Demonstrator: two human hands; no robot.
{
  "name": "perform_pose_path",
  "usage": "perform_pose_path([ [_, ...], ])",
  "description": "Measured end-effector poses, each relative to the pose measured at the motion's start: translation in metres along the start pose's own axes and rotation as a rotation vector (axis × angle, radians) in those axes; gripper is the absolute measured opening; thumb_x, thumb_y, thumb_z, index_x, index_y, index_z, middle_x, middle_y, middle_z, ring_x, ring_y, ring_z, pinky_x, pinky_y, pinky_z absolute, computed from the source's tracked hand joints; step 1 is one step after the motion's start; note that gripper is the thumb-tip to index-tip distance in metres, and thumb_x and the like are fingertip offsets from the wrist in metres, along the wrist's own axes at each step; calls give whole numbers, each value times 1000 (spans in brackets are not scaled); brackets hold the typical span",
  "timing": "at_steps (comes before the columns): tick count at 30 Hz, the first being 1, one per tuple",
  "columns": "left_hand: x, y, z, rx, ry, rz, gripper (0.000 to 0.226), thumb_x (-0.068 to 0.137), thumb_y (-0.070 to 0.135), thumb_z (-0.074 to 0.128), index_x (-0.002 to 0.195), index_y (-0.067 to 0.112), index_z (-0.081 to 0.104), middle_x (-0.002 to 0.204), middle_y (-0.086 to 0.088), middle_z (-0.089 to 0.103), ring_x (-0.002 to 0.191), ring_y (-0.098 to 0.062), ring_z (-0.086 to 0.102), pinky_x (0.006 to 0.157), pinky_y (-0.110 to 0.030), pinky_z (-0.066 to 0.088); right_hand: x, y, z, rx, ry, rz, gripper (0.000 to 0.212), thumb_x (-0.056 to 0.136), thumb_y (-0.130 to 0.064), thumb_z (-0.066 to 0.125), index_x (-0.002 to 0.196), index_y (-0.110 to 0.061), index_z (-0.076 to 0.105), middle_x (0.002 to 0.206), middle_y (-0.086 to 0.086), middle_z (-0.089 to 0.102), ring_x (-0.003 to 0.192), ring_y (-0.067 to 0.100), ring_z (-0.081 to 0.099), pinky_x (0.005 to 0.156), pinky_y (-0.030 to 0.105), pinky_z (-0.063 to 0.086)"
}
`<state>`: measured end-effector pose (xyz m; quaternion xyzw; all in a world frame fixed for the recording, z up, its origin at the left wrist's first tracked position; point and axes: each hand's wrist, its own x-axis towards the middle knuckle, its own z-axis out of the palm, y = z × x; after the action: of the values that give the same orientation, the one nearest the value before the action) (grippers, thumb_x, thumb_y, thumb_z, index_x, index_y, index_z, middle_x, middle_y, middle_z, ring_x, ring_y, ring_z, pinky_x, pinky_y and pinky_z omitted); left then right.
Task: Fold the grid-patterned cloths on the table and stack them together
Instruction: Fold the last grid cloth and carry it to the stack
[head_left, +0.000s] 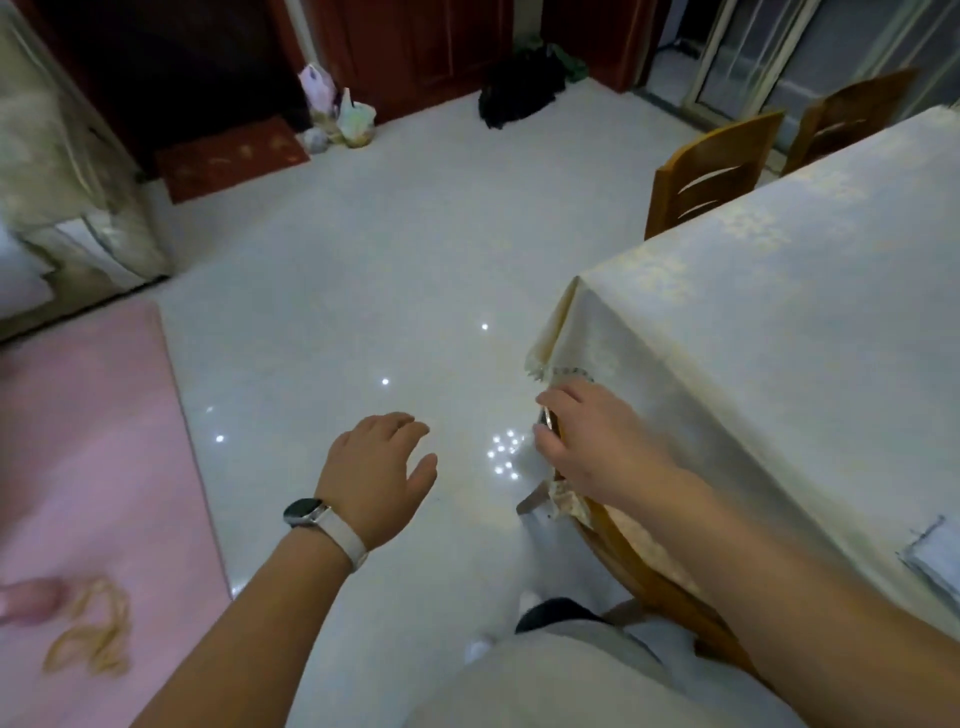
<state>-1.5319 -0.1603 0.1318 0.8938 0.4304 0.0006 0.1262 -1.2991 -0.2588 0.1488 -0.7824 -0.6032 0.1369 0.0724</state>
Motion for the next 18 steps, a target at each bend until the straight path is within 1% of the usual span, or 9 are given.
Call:
perform_pose_path([
  [3,6,-26,0,-12,0,-44,57,84,51,33,114,17,67,118,-5,66,108,-27,61,86,-42,49,32,-10,7,13,-15,-17,45,97,-41,43,136,-21,52,136,-1,52,122,22,48,100,36,41],
  [8,41,-62,3,-10,-54,-105,58,83,52,32,115,18,66,120,-4,65,109,-27,60,87,-43,49,96,-20,26,53,-48,-43,43,96,-39,47,131,-17,57,132,3,55,115,26,53,95,39,45],
  [10,65,-75,4,-1,-83,-123,56,84,52,33,115,18,66,120,-4,65,109,-27,60,87,-43,49,127,-20,33,81,-60,-63,43,95,-39,47,129,-16,58,130,5,56,114,28,54,93,40,46],
  [14,123,-97,-3,35,-112,-155,50,85,48,42,118,18,65,123,-4,64,112,-26,59,91,-43,48,195,-16,35,98,-111,-68,43,97,-40,45,134,-19,53,136,1,52,119,23,49,95,37,43],
  [18,182,-114,-21,22,-98,-153,59,83,52,34,116,16,67,121,-6,65,110,-28,60,90,-44,48,255,-8,24,134,-120,-43,43,97,-41,45,135,-20,53,136,0,51,120,23,48,97,36,42],
])
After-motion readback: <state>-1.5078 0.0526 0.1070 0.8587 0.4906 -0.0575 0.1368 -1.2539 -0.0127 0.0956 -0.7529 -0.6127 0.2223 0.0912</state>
